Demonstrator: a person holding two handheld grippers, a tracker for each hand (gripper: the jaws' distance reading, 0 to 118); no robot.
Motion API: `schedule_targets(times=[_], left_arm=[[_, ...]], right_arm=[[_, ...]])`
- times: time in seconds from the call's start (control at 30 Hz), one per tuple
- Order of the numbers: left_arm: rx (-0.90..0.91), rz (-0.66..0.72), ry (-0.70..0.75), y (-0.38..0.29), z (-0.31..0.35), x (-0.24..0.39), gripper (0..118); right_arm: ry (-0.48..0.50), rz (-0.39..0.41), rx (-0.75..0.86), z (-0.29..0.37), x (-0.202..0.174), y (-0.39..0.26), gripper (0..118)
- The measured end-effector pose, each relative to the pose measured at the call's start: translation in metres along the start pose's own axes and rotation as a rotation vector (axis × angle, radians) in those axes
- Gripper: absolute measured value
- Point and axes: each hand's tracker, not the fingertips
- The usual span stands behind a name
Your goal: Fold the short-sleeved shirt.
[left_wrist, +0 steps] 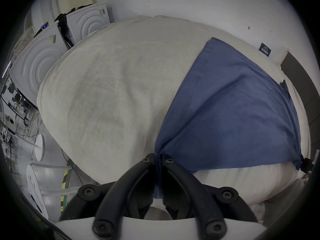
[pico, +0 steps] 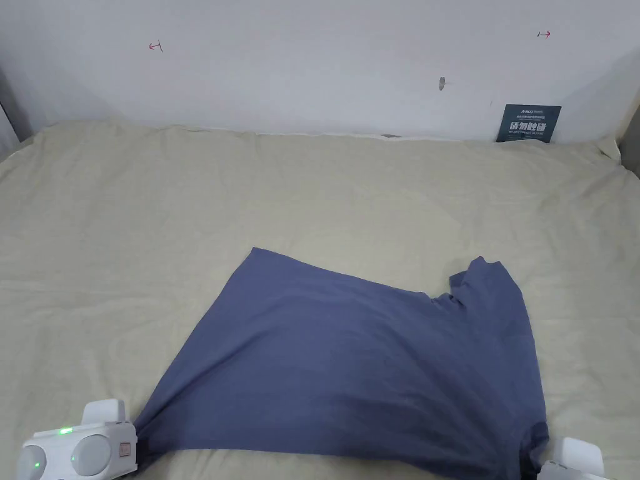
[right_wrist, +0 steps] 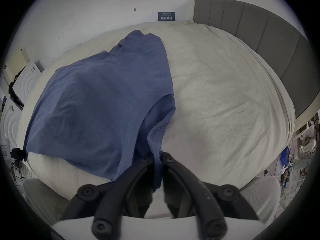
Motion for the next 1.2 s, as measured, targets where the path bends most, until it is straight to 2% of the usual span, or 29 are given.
schedule_targets(times=[0.03, 0.07, 0.1, 0.13, 0.17, 0.2, 0.3, 0.5, 0.67, 0.7, 0.73, 0.8, 0.83, 1.07, 1.2], left_arm=[[0.007, -0.005, 0.006, 0.002, 0.001, 0.001, 19], [0.011, -0.010, 0.012, 0.003, 0.005, 0.004, 37], [0.013, -0.015, 0.016, 0.007, 0.009, 0.006, 68], [0.017, -0.017, 0.011, 0.011, 0.014, 0.008, 105], [0.045, -0.017, -0.009, 0.016, 0.022, 0.011, 118], [0.098, -0.019, -0.039, 0.019, 0.033, 0.016, 118], [0.267, -0.032, -0.110, 0.040, 0.071, 0.036, 112], [0.620, -0.025, -0.187, 0.070, 0.141, 0.081, 111], [0.831, -0.060, -0.213, 0.083, 0.171, 0.114, 100], [0.852, -0.075, -0.211, 0.084, 0.175, 0.120, 89], [0.859, -0.087, -0.213, 0.085, 0.175, 0.125, 70], [0.873, -0.100, -0.237, 0.086, 0.176, 0.131, 21], [0.874, -0.099, -0.251, 0.086, 0.176, 0.134, 1], [0.831, -0.111, -0.286, 0.106, 0.160, 0.142, 0], [0.699, -0.115, -0.305, 0.145, 0.132, 0.142, 0]], right_arm=[[0.001, 0.002, 0.002, 0.004, -0.002, 0.001, 25], [-0.004, 0.009, 0.010, 0.009, -0.004, 0.003, 39], [-0.003, 0.017, 0.044, 0.015, -0.005, 0.006, 56], [0.002, 0.027, 0.092, 0.017, 0.000, 0.012, 81], [0.003, 0.031, 0.142, 0.026, -0.001, 0.019, 93], [0.009, 0.036, 0.198, 0.037, -0.004, 0.026, 100], [0.019, 0.057, 0.376, 0.100, -0.027, 0.051, 100], [0.042, 0.108, 0.717, 0.176, -0.053, 0.079, 100], [-0.030, 0.132, 0.876, 0.203, -0.068, 0.086, 92], [-0.042, 0.133, 0.907, 0.205, -0.070, 0.085, 82], [-0.053, 0.135, 0.933, 0.207, -0.072, 0.083, 62], [-0.070, 0.139, 0.935, 0.207, -0.073, 0.084, 13], [-0.069, 0.140, 0.937, 0.207, -0.074, 0.084, 2], [-0.053, 0.124, 0.929, 0.198, -0.070, 0.093, 2], [-0.052, 0.122, 0.907, 0.187, -0.068, 0.105, 2]])
